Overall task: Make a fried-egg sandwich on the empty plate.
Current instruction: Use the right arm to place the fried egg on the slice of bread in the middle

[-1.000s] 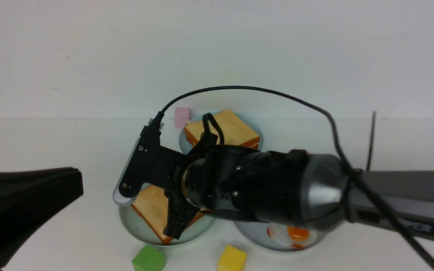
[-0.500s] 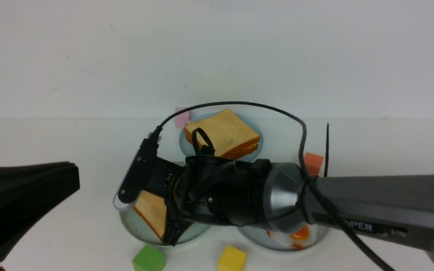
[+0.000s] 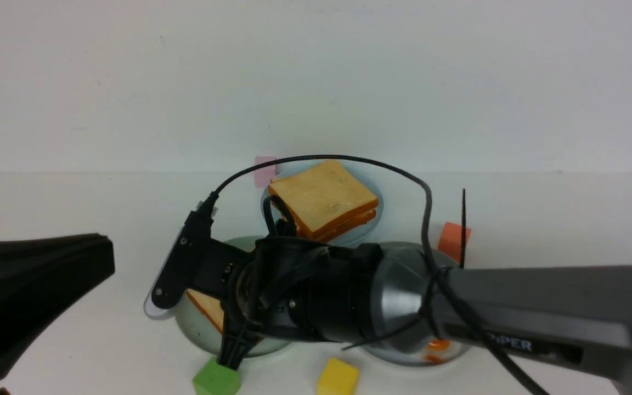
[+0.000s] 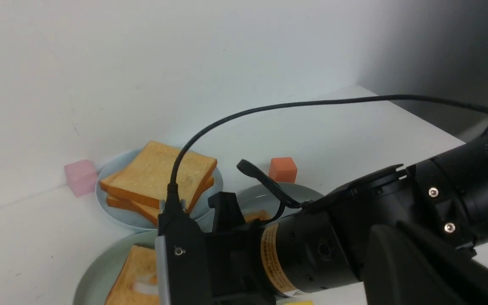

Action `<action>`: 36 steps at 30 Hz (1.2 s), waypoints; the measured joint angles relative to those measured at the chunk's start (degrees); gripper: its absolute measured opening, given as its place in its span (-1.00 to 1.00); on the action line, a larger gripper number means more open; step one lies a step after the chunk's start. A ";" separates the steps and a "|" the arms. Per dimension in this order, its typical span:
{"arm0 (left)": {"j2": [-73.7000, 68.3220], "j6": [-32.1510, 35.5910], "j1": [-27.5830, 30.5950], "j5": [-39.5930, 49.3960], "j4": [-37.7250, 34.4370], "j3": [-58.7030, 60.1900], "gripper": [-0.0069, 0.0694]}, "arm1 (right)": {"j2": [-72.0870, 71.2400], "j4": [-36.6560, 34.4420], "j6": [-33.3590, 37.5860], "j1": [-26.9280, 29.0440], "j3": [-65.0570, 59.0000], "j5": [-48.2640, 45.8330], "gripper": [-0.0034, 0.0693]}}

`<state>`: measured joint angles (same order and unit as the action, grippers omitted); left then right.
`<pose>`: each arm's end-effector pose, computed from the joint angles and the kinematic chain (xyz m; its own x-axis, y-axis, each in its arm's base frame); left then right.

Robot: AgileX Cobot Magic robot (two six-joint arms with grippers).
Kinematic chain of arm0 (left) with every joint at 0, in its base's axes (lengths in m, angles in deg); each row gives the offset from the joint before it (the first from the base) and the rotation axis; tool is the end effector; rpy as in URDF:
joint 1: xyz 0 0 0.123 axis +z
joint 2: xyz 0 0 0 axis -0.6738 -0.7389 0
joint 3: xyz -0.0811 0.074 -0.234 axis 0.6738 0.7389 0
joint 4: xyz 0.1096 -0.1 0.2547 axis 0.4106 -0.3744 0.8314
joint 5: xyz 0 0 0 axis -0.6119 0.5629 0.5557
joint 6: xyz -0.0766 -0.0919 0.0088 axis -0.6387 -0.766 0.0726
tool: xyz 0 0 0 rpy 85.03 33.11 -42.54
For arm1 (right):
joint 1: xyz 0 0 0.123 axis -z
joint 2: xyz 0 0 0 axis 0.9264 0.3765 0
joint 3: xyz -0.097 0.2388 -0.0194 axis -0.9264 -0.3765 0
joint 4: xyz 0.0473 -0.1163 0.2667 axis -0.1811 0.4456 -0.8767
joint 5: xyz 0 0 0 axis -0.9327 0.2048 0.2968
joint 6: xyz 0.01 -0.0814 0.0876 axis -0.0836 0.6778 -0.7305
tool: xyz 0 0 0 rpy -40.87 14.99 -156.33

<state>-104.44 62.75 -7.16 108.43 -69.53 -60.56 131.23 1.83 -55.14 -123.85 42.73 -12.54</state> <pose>0.1433 -0.1425 0.3485 -0.1989 0.0240 -0.9797 0.6447 0.7562 -0.1123 0.3097 0.3913 0.1231 -0.1342 -0.8609 -0.4907 -0.7902 0.3918 -0.4713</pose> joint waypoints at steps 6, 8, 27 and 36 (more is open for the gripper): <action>0.00 -0.77 0.00 0.00 0.00 0.00 -0.82 | 1.13 2.55 -1.17 0.53 0.69 1.11 -0.66; 0.00 -1.66 0.00 -0.04 0.04 0.00 -0.82 | 2.20 2.99 -2.03 0.78 0.69 1.56 -0.66; 0.00 -2.31 0.00 -0.04 0.04 0.00 -0.80 | 3.02 8.50 -6.68 1.06 0.69 2.71 0.12; 0.00 -2.36 0.00 -0.04 0.04 0.00 -0.80 | 1.76 7.54 -8.85 -2.13 0.69 -2.99 0.72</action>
<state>-104.44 60.38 -7.16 108.39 -69.48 -60.56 132.99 9.37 -63.99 -125.98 43.42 -15.53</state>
